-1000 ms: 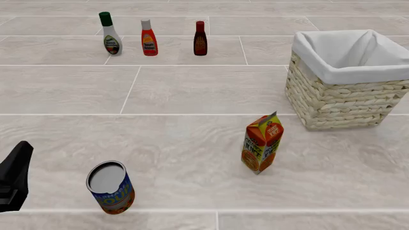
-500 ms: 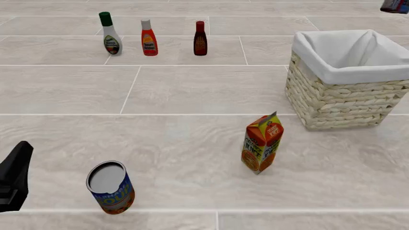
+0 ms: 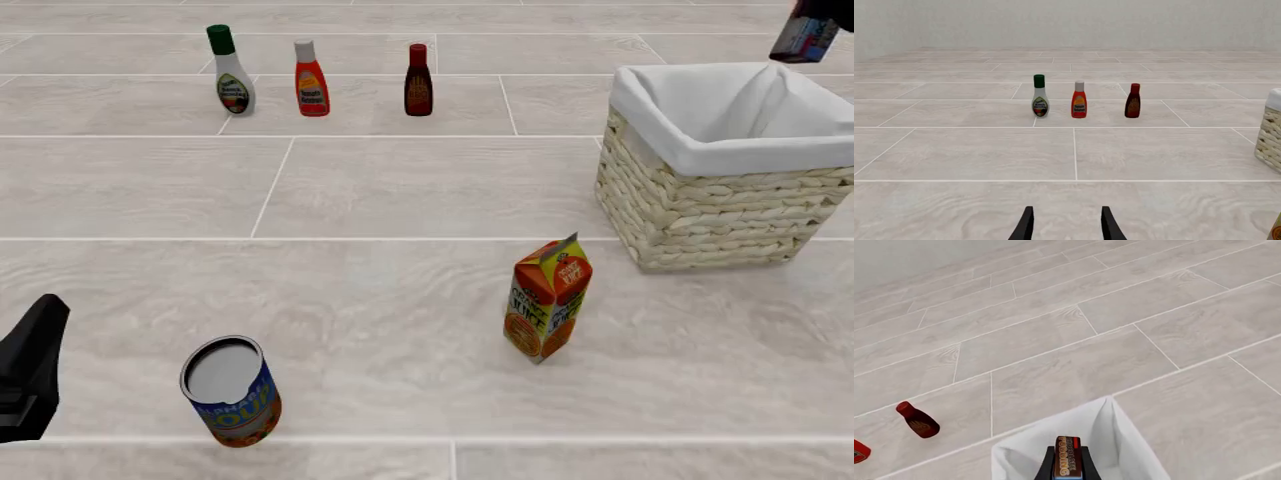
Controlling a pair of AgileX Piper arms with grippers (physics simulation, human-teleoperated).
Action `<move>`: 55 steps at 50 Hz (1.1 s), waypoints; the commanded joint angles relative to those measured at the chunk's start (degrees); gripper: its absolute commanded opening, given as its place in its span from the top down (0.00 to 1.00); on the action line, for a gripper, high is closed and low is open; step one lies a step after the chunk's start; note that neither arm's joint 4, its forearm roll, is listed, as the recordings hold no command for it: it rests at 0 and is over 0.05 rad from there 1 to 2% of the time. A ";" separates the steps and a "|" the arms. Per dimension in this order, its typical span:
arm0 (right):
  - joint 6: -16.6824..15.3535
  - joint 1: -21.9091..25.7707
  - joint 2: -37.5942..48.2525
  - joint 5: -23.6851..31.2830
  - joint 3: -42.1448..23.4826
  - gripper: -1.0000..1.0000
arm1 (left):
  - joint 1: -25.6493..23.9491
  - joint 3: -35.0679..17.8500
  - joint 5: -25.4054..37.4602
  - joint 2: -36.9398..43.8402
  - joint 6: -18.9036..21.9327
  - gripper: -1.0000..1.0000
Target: Pick the chocolate pudding and place it in the basket.
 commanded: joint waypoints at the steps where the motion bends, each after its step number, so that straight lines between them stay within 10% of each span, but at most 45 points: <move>1: 1.09 0.00 2.28 1.45 -1.62 1.00 | -0.01 0.00 0.00 -0.01 -0.01 0.00; 55: 2.47 1.34 9.19 1.26 -4.28 1.00 | 0.00 0.00 0.00 0.00 -0.01 0.00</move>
